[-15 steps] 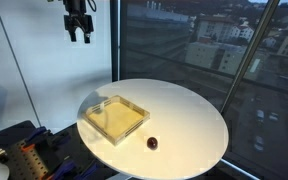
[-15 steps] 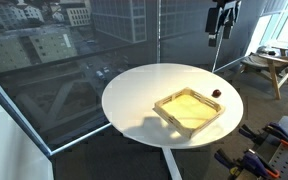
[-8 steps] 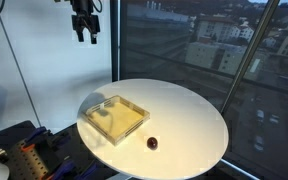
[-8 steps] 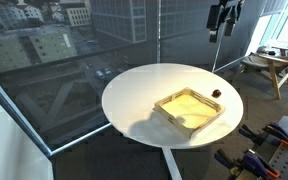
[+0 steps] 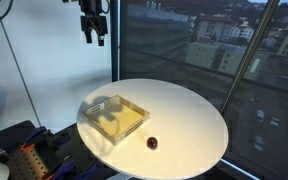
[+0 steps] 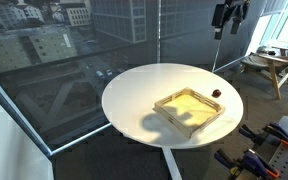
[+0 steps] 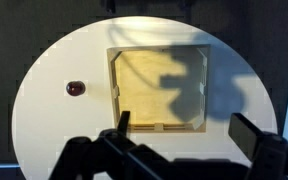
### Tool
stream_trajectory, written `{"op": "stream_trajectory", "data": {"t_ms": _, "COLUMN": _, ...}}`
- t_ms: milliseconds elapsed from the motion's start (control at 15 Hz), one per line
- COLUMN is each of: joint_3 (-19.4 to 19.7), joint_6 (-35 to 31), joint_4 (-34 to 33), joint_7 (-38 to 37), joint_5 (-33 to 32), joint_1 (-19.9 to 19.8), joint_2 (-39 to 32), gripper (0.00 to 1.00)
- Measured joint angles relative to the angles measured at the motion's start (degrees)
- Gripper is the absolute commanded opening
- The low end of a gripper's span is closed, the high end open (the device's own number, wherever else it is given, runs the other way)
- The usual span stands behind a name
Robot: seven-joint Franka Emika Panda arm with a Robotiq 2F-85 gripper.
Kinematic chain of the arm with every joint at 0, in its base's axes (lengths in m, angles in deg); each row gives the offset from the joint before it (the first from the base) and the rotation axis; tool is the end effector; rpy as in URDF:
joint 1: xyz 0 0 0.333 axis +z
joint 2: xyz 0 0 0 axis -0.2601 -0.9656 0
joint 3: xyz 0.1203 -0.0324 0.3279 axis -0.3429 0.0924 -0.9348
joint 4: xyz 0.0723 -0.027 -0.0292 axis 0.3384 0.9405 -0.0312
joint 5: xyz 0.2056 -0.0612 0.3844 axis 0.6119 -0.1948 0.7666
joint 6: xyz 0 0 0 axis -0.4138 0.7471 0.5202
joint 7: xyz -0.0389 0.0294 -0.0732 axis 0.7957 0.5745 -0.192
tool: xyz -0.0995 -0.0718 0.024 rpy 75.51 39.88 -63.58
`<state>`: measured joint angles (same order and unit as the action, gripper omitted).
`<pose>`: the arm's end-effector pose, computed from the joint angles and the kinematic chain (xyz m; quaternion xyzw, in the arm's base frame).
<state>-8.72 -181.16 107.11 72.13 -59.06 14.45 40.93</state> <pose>0.4785 0.0240 0.5216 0.9982 -0.0498 -0.0134 0.0310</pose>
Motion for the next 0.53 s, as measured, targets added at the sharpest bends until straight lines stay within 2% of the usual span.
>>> {"op": "stream_trajectory", "data": {"t_ms": 533, "joint_3": 3.2, "joint_6": -0.1, "joint_4": 0.0, "joint_7": 0.0, "joint_5": -0.3, "joint_1": -2.3, "joint_2": -0.2, "gripper": 1.0}}
